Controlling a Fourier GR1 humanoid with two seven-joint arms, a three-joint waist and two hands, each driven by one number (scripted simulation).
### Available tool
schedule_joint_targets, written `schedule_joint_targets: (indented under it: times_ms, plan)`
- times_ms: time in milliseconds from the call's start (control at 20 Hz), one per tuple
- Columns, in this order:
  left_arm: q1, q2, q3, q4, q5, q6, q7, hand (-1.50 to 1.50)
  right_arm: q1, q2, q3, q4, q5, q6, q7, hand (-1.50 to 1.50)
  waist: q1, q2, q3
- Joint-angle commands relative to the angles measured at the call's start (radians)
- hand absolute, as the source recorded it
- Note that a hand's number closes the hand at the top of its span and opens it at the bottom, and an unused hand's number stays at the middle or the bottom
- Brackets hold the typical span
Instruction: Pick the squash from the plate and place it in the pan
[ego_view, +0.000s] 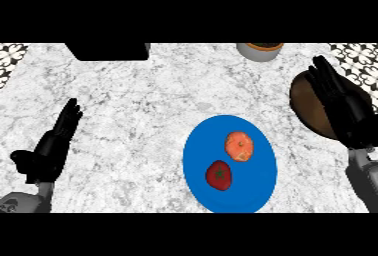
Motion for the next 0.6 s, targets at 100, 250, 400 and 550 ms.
schedule_joint_targets:
  times_ms: [100, 250, 400, 550]
  plan:
    - [0.051, -0.115, 0.019, 0.058, 0.063, 0.039, 0.068, 0.00, 0.117, 0.090, 0.006, -0.029, -0.007, -0.019, -0.060, 1.50, 0.011, 0.014, 0.013]
    - [0.110, -0.220, 0.032, 0.073, 0.137, 0.115, 0.137, 0.00, 0.167, 0.197, 0.047, -0.057, -0.035, -0.058, -0.084, 1.50, 0.010, 0.013, 0.014]
    - [0.151, -0.220, 0.015, 0.064, 0.144, 0.084, 0.123, 0.00, 0.269, 0.145, 0.120, -0.054, 0.324, -0.319, -0.180, 1.50, -0.015, 0.004, 0.010]
    - [0.163, -0.236, 0.017, 0.032, 0.146, 0.121, 0.143, 0.00, 0.405, 0.223, 0.274, -0.158, 0.496, -0.449, -0.285, -1.50, -0.017, -0.003, 0.012]
